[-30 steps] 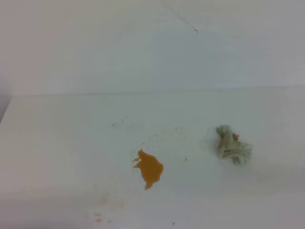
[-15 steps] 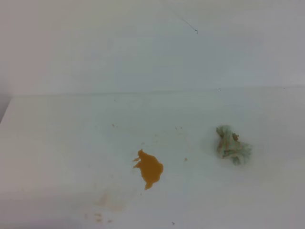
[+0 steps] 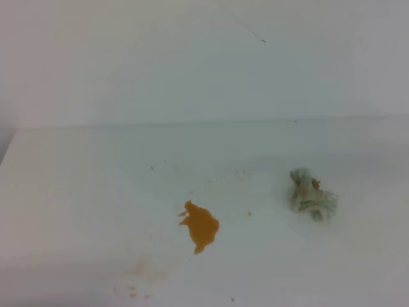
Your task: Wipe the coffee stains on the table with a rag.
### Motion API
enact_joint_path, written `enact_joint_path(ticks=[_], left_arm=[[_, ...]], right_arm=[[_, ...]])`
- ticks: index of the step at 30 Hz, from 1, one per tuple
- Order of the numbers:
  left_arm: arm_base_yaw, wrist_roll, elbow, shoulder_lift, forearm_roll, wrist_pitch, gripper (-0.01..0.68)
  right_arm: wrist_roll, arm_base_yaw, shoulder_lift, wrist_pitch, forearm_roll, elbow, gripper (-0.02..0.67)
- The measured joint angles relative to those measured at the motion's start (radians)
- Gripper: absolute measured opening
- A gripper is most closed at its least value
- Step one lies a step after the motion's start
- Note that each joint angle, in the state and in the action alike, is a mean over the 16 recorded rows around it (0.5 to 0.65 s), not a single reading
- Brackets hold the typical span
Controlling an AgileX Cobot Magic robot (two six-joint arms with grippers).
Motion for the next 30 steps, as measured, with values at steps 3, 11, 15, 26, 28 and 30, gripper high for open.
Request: enact_joint_path(ticks=[3, 11, 15, 26, 28, 30], left_arm=[[0.000, 0.000, 0.000, 0.000, 0.000, 0.000, 0.001], [0.000, 0.000, 0.000, 0.000, 0.000, 0.000, 0.001], [0.000, 0.000, 0.000, 0.000, 0.000, 0.000, 0.001], [0.000, 0.000, 0.000, 0.000, 0.000, 0.000, 0.001], [0.000, 0.000, 0.000, 0.000, 0.000, 0.000, 0.001], [0.000, 0.000, 0.000, 0.000, 0.000, 0.000, 0.001]], right_arm=[[-0.056, 0.008, 0.105, 0.038, 0.021, -0.051, 0.000], [-0.023, 0.101, 0.402, 0.130, -0.124, -0.236, 0.021], [0.068, 0.165, 0.536, 0.136, -0.241, -0.330, 0.049], [0.233, 0.256, 0.854, 0.089, -0.373, -0.524, 0.254], [0.236, 0.256, 0.902, 0.071, -0.364, -0.543, 0.294], [0.237, 0.257, 0.945, 0.052, -0.354, -0.558, 0.330]])
